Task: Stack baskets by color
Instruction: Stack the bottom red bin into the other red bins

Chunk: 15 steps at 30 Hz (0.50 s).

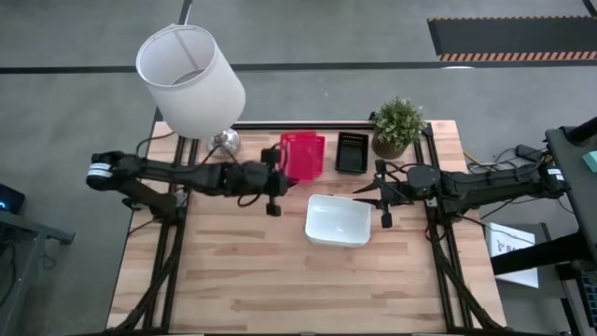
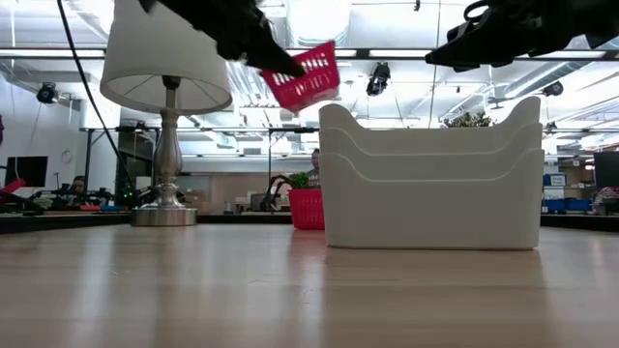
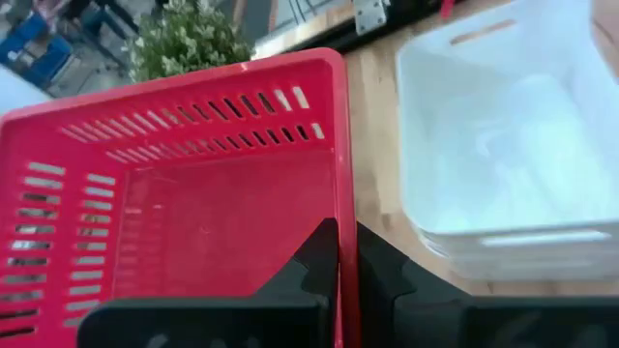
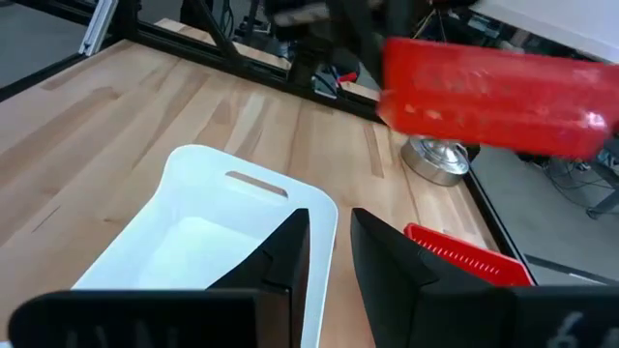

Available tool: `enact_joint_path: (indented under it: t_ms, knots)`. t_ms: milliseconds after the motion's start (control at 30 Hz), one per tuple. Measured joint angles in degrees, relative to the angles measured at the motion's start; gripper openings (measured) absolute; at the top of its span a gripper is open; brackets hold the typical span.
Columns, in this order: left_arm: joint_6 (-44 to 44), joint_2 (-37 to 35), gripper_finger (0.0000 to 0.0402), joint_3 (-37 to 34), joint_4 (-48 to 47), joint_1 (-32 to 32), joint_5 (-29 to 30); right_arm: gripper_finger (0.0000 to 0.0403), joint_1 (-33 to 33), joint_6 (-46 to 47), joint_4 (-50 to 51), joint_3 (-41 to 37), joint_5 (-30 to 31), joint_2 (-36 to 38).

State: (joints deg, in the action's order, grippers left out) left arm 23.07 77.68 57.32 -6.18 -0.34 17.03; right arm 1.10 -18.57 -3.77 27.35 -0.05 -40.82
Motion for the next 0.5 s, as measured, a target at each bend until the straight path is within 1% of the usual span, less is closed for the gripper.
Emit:
enact_joint_path:
  t_ms: [133, 267, 333, 433, 500]
  knots:
    - [3.0, 2.8, 0.0000, 0.0, 3.8, 5.3, -6.6, 0.0067, 0.0, -0.6, 0.1, 0.0, 0.0, 0.4]
    - [5.3, 6.7, 0.0000, 0.4, 4.6, 9.6, -8.3, 0.0064, 0.0, -1.5, 0.3, -0.2, 0.0, 0.6]
    - [5.6, 9.1, 0.0000, 1.5, 4.8, 11.4, -10.1, 0.0064, 0.0, -1.6, 0.4, -0.2, 0.0, 0.6]
    - [7.2, 12.5, 0.0000, 3.2, 4.8, 13.3, -13.4, 0.0064, 0.0, -2.0, 0.4, -0.2, 0.1, 0.6]
    - [9.0, 14.4, 0.0000, 4.1, 4.3, 14.2, -13.9, 0.0064, 0.0, -2.0, 0.4, -0.2, 0.1, 0.6]
